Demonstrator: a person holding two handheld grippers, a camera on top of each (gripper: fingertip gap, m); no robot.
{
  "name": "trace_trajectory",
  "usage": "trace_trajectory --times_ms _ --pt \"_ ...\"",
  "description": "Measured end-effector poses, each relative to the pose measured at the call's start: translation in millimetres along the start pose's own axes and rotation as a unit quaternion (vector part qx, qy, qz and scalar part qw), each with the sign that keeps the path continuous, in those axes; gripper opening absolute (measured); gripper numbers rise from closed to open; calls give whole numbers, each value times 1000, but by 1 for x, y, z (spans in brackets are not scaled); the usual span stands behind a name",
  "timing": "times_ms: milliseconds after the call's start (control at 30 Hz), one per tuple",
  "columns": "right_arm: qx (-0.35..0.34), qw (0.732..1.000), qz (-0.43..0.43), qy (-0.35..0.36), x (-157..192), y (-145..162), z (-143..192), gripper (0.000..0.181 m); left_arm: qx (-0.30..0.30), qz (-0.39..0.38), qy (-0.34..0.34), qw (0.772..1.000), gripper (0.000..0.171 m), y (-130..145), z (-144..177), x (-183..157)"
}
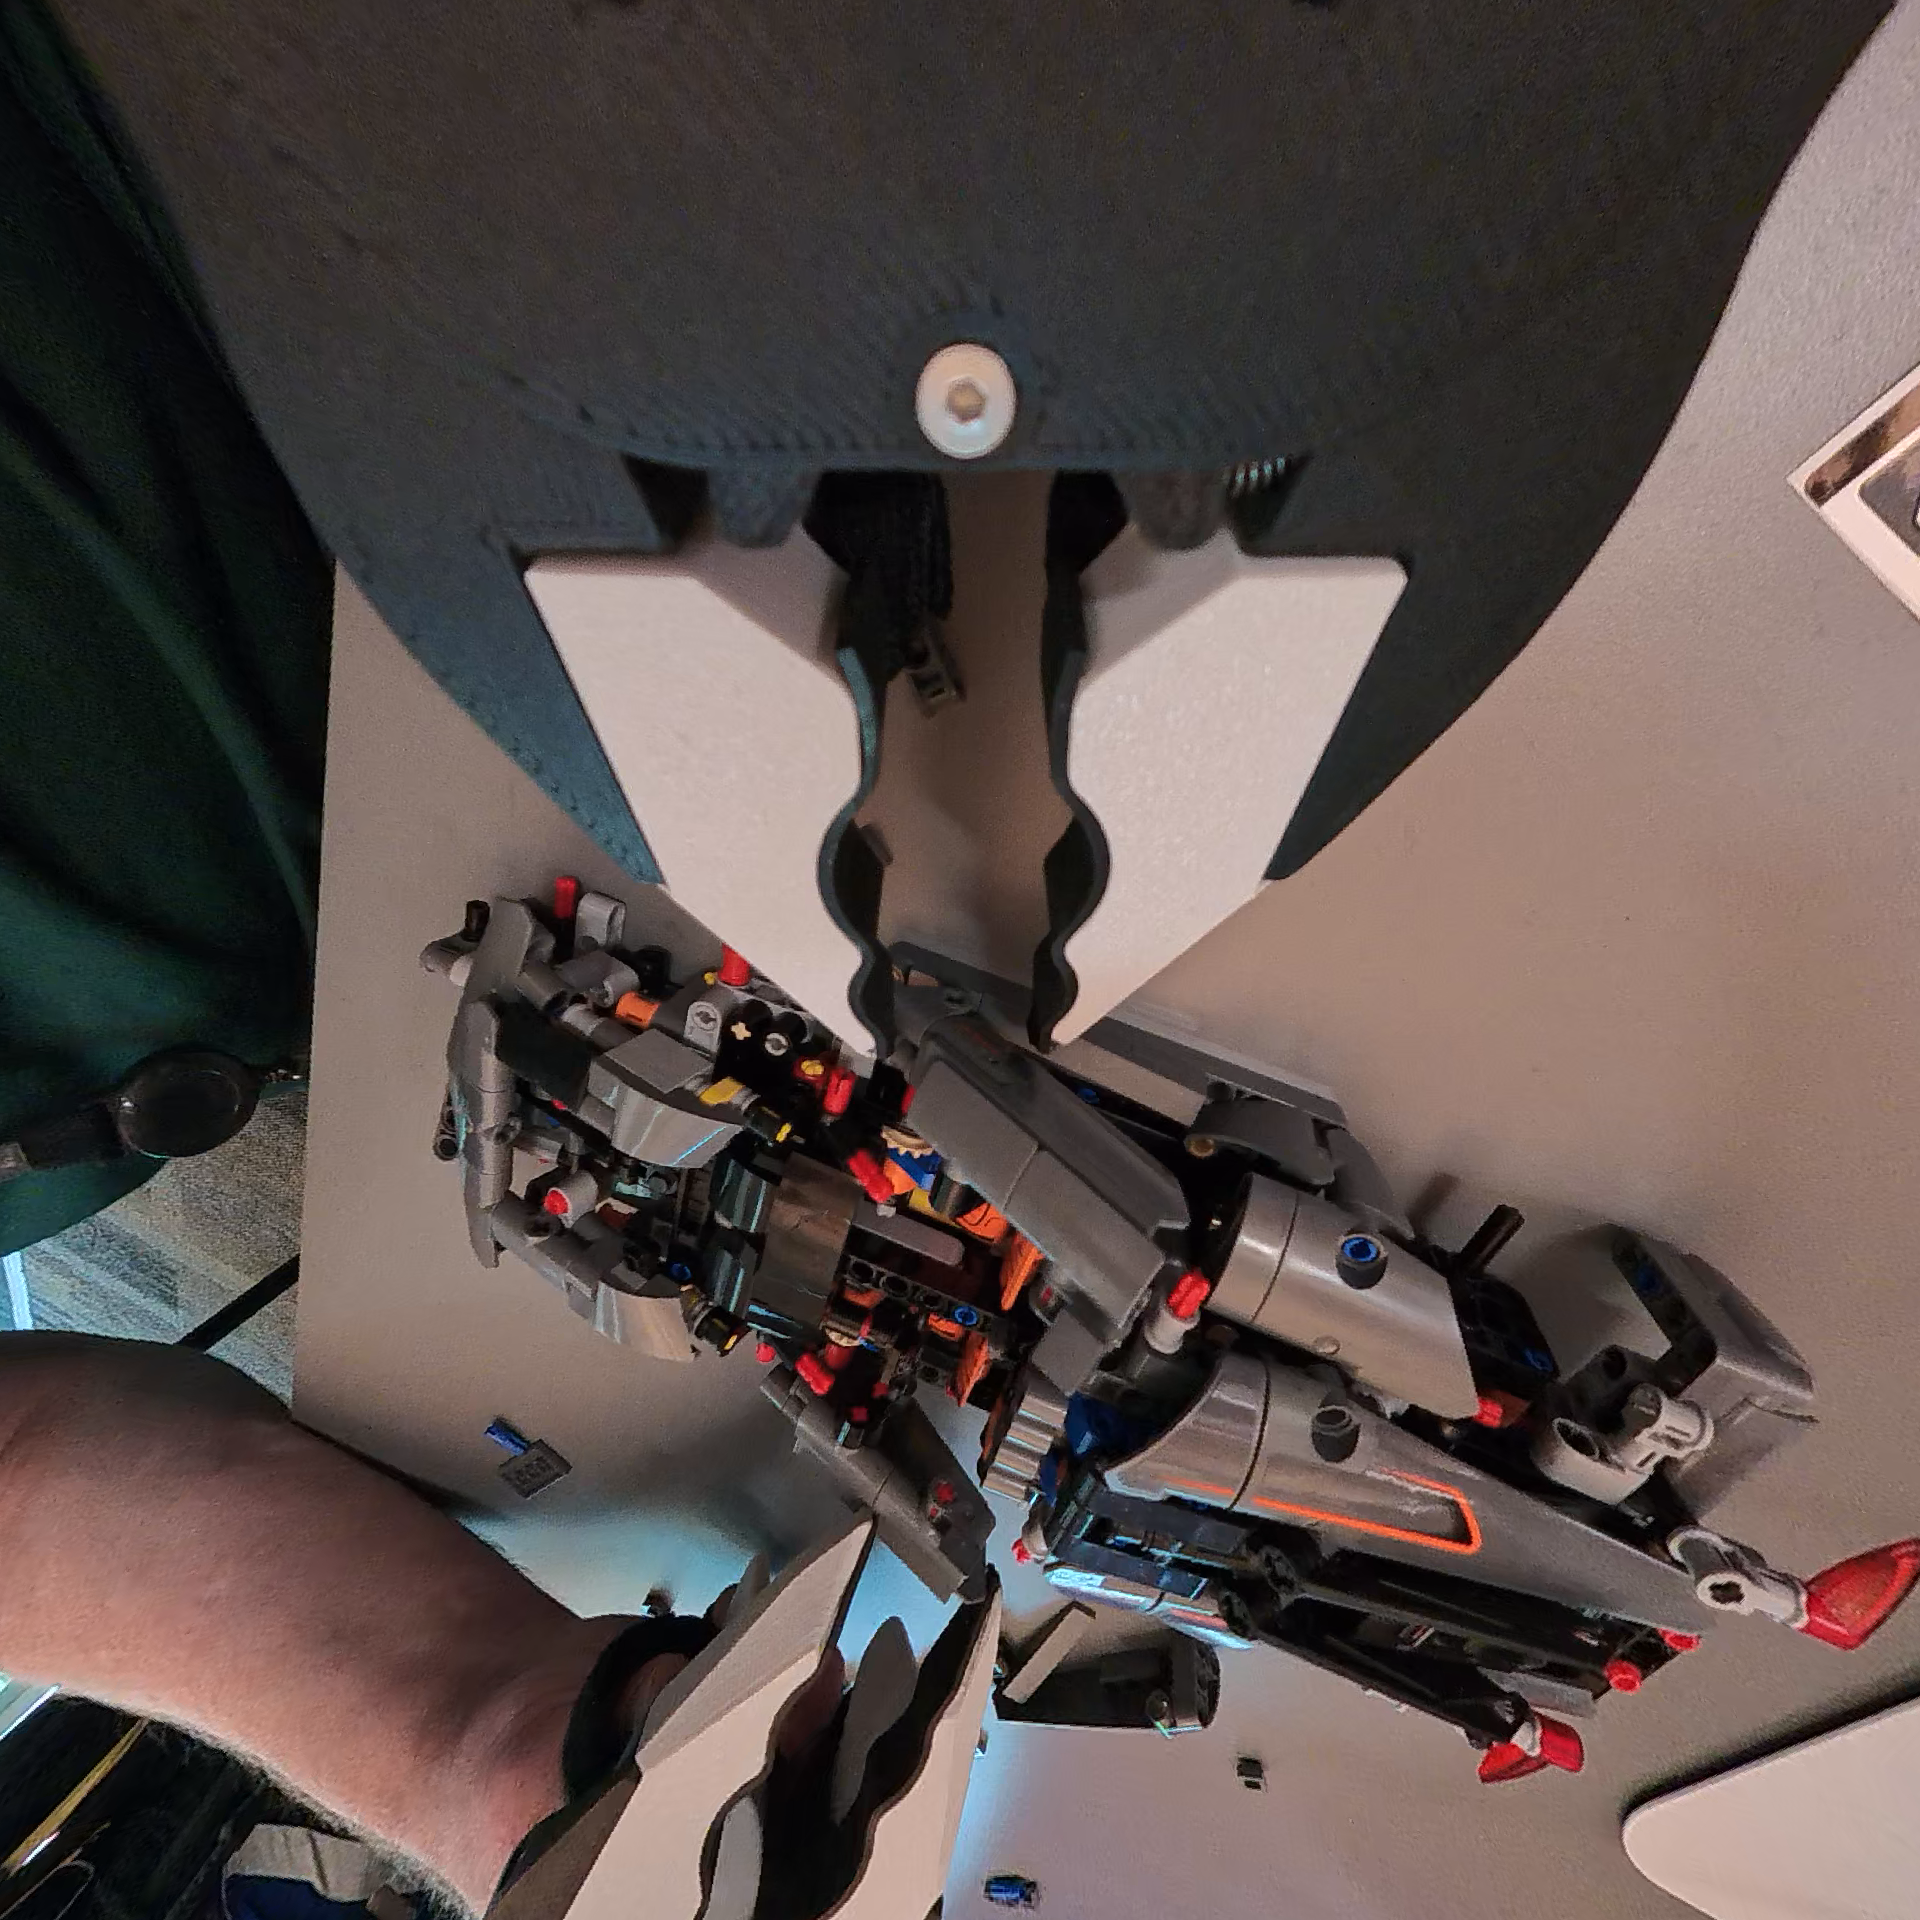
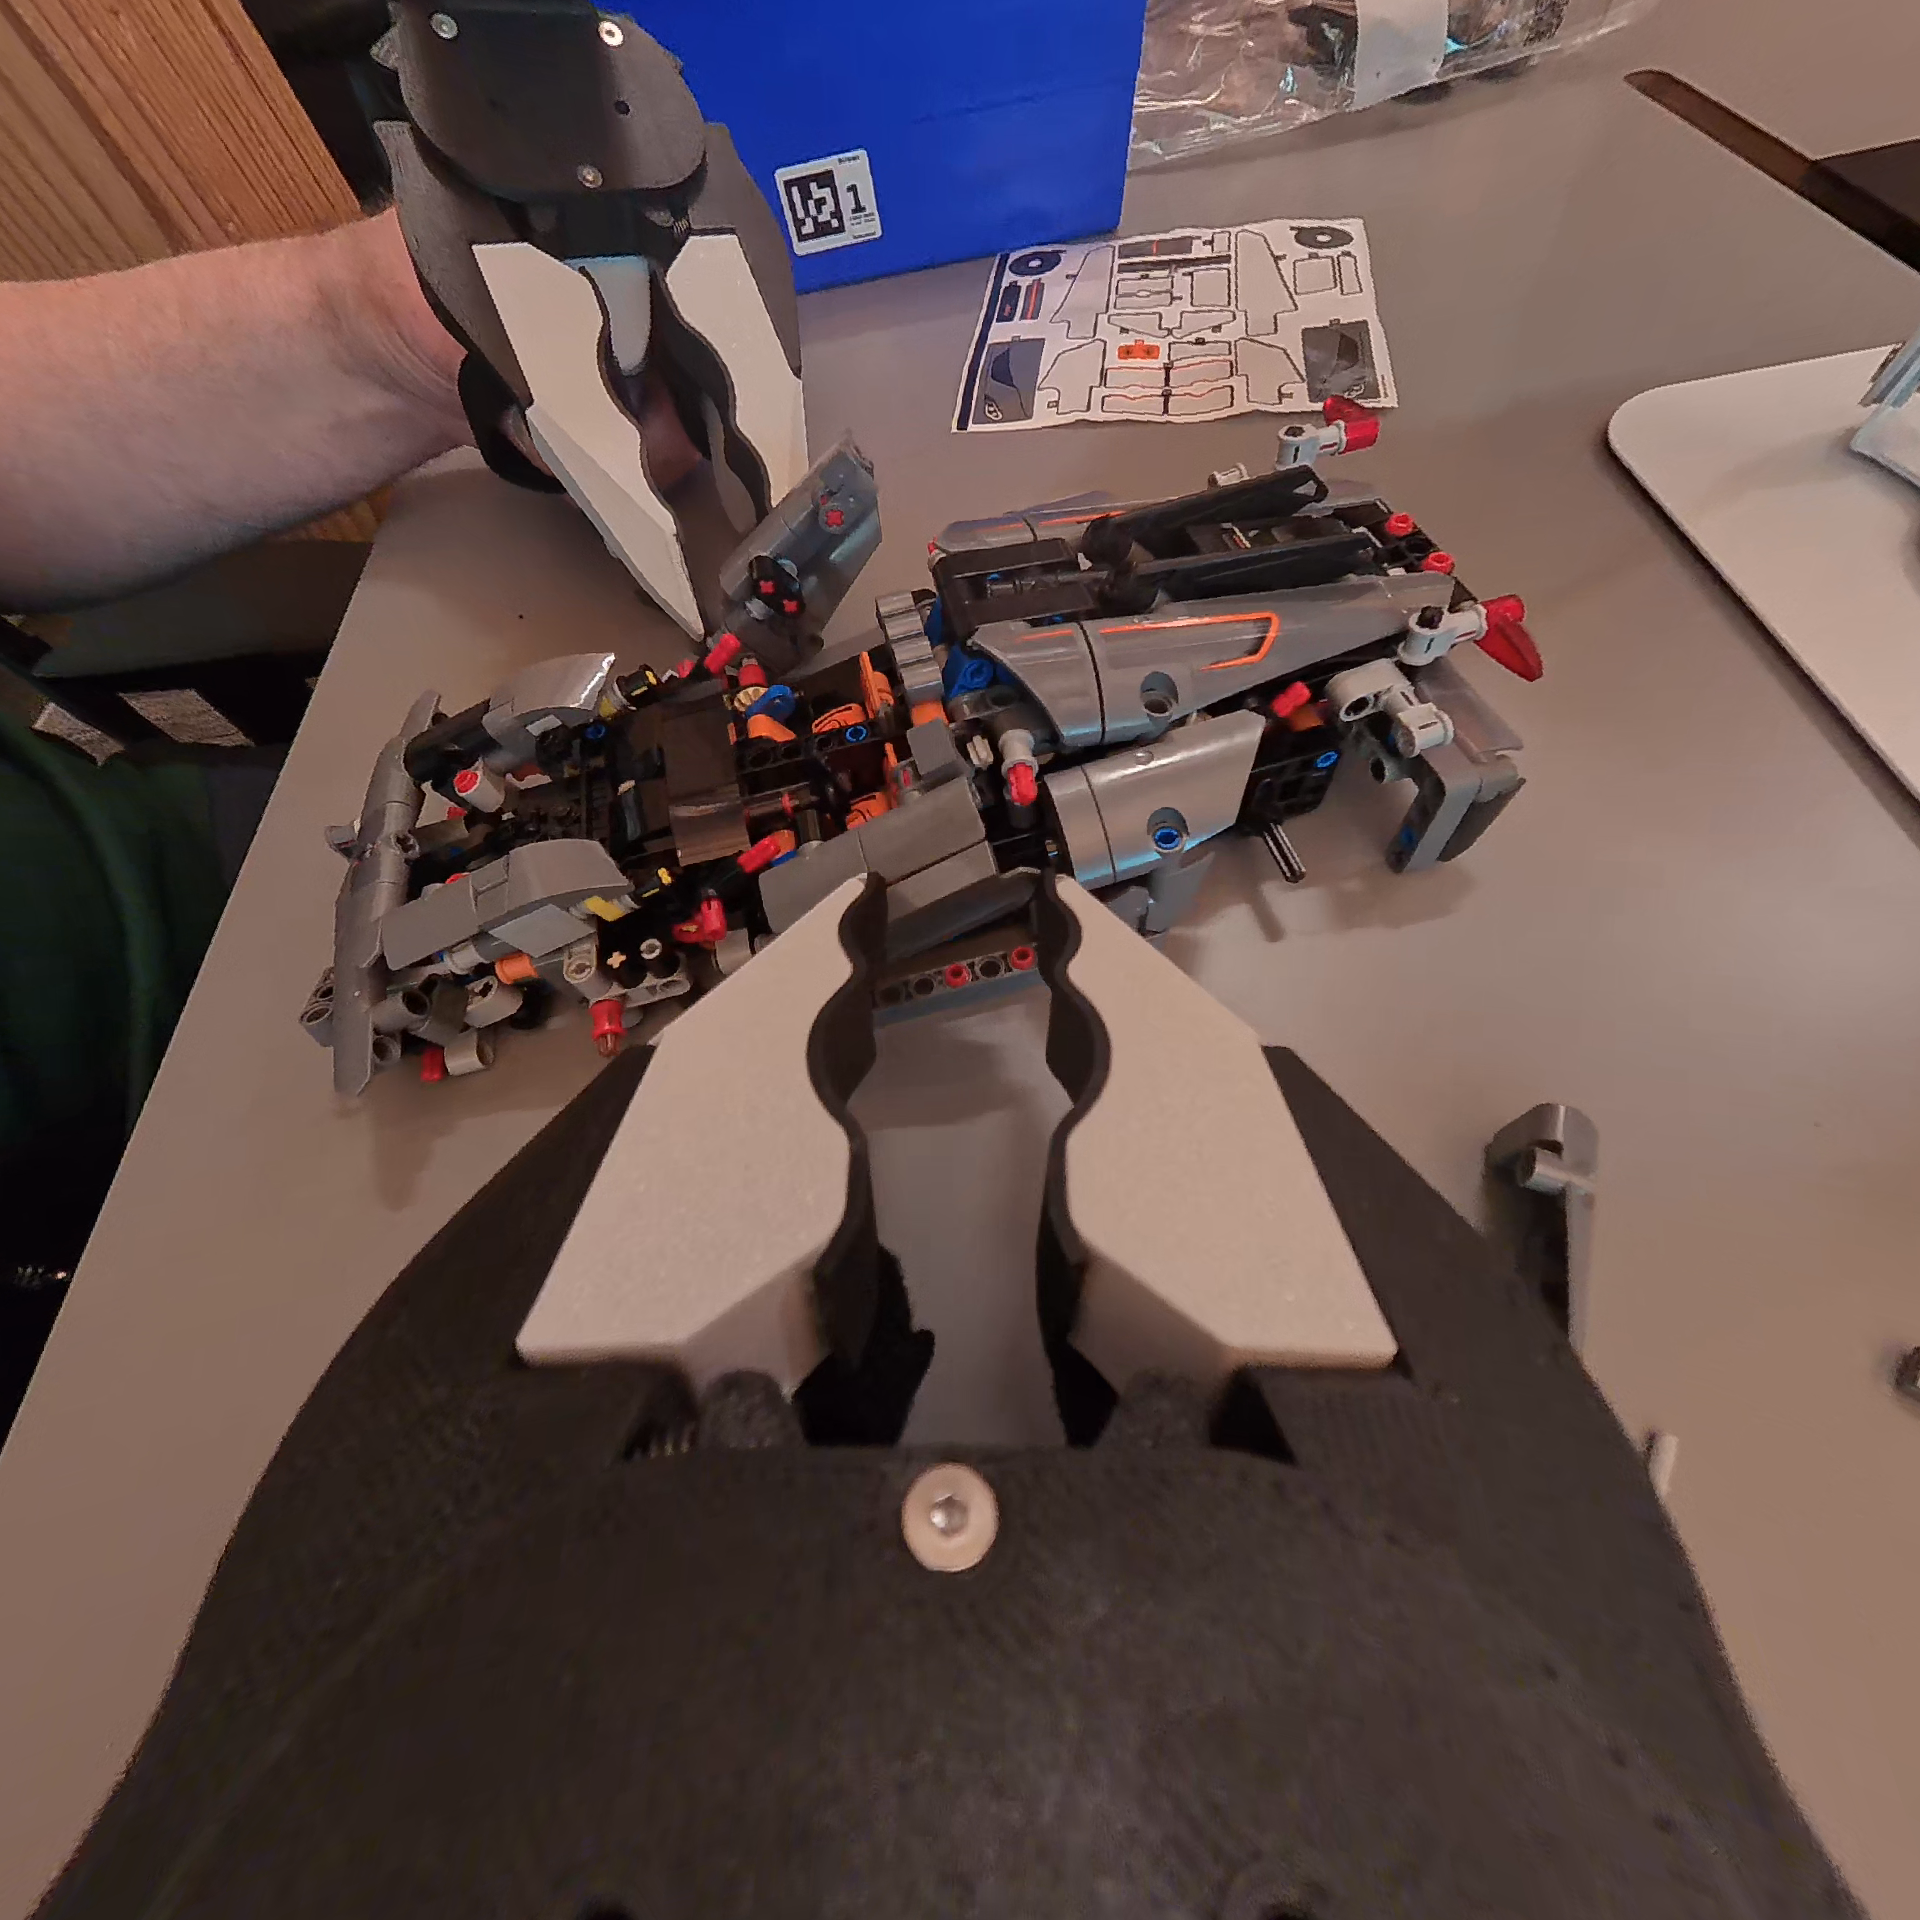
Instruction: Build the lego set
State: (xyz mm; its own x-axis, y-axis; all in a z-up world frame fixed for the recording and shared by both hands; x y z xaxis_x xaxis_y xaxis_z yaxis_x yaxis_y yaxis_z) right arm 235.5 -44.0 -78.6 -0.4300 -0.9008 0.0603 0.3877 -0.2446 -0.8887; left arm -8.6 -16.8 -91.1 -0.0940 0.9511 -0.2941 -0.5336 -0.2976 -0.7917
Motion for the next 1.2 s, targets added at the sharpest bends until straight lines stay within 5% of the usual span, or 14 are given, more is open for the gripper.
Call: trace_trajectory --times_ms 1200 --pt "-19 1000 -1 1 0 1 0 27 13 72 56 996 27 1 -4 11"
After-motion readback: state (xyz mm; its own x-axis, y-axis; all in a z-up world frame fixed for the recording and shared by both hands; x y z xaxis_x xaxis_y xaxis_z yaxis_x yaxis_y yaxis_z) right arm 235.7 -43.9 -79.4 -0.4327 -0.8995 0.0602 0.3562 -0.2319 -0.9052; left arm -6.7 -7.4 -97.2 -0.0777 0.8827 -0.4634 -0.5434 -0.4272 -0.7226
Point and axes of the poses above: each gripper's, where its closed fingertips meet, z back along the fingers, y out of its underside, x = y × z across the jaws, the point moved 8 cm from there along z, back along the fingers, and after that the axes turned 4 degrees about z, right-handed, at the moved point
